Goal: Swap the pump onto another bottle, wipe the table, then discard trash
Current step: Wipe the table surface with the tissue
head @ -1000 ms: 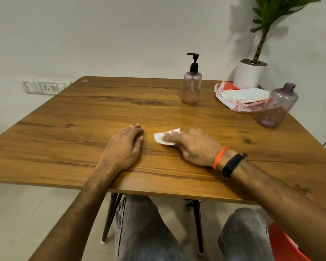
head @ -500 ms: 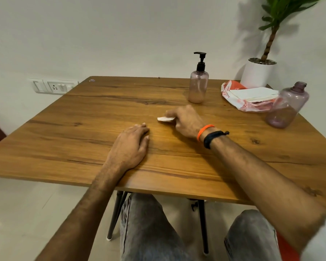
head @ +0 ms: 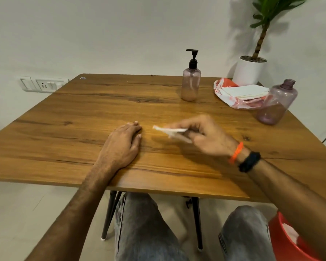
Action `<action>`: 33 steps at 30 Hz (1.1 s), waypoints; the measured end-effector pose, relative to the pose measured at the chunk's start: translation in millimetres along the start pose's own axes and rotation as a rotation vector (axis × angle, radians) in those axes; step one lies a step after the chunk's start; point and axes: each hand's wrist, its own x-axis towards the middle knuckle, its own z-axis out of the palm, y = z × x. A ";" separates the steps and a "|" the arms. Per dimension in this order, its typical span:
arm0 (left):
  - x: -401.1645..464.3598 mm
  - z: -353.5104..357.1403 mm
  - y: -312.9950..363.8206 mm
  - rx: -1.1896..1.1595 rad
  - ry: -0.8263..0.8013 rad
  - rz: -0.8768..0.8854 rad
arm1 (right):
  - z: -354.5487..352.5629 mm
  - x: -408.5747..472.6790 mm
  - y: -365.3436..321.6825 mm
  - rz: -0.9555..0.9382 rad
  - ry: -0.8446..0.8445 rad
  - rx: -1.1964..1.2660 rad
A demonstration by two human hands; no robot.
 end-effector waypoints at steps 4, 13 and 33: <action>-1.4 -0.7 -1.0 -0.013 0.011 0.010 | -12.0 62.6 35.1 0.179 0.245 -0.296; -0.9 -1.1 -1.5 -0.022 -0.003 0.018 | -25.5 70.7 84.4 0.270 -0.048 -0.408; 0.4 2.3 2.0 0.034 0.028 -0.010 | 23.4 -20.4 -17.9 0.037 -0.007 -0.021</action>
